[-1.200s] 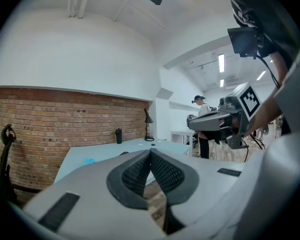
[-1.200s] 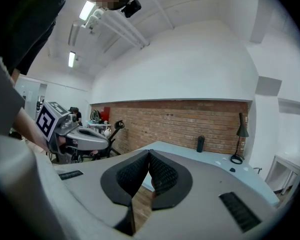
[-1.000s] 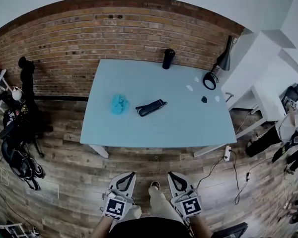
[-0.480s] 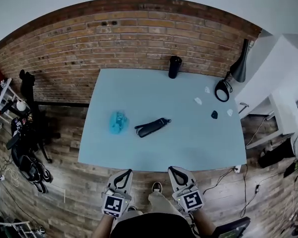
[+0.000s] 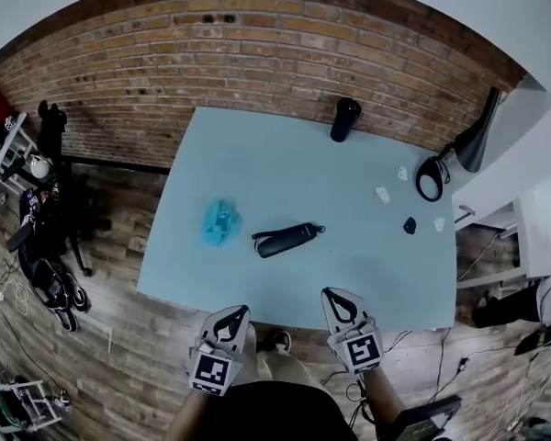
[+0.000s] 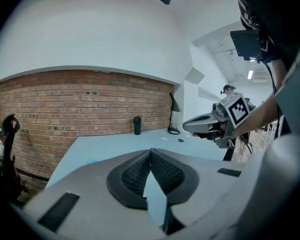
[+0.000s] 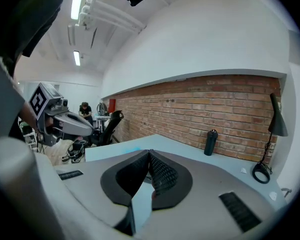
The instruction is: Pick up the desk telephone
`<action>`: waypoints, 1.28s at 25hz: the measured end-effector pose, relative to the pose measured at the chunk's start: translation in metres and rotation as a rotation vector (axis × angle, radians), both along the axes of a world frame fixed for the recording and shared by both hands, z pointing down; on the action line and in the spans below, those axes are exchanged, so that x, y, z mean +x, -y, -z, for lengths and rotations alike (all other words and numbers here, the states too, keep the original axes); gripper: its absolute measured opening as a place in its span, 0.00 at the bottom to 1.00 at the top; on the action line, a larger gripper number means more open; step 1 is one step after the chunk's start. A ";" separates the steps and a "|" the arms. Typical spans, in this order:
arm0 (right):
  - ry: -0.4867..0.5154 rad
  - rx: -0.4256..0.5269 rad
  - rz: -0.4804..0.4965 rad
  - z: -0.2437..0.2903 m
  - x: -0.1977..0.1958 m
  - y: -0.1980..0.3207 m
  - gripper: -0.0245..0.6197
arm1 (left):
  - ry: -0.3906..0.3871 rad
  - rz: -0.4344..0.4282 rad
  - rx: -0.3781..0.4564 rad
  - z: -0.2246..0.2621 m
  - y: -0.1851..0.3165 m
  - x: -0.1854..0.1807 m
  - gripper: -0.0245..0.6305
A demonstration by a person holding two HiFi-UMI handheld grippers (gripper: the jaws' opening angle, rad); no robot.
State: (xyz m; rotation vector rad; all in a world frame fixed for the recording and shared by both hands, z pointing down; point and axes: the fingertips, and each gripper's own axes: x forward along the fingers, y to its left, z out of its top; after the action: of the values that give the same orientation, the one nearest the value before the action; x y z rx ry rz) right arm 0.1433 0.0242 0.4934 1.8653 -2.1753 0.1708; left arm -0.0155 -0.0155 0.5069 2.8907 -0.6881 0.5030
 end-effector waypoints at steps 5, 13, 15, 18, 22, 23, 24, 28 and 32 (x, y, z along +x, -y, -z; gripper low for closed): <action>-0.175 -0.084 0.062 -0.009 0.001 0.030 0.06 | -0.031 -0.072 0.024 -0.002 0.035 0.004 0.07; -0.497 -0.278 0.126 -0.017 0.024 0.077 0.06 | -0.111 -0.117 -0.041 0.000 0.080 -0.003 0.07; -0.592 -0.333 0.226 -0.030 0.025 0.080 0.06 | -0.094 -0.130 -0.033 -0.004 0.082 -0.004 0.07; -0.731 -0.400 0.433 -0.054 0.024 0.086 0.08 | -0.073 -0.105 -0.015 -0.005 0.091 -0.011 0.07; -0.802 -0.522 0.640 -0.092 0.027 0.104 0.16 | -0.030 0.038 -0.018 -0.013 0.112 -0.043 0.07; -0.813 -0.553 0.673 -0.101 0.031 0.109 0.20 | -0.034 0.097 -0.039 -0.016 0.117 -0.055 0.07; -0.823 -0.579 0.702 -0.110 0.034 0.114 0.23 | -0.042 0.155 -0.065 -0.018 0.121 -0.066 0.07; -0.837 -0.659 0.816 -0.143 0.042 0.134 0.35 | -0.016 0.308 -0.101 -0.028 0.130 -0.102 0.07; -0.844 -0.728 0.911 -0.177 0.046 0.147 0.36 | -0.051 0.421 -0.137 -0.025 0.129 -0.122 0.07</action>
State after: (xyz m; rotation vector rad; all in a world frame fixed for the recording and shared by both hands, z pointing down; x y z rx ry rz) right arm 0.1894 -0.1224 0.6703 0.3406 -1.7426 -0.0241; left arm -0.1370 -0.1448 0.5315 2.5193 -1.1639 0.3987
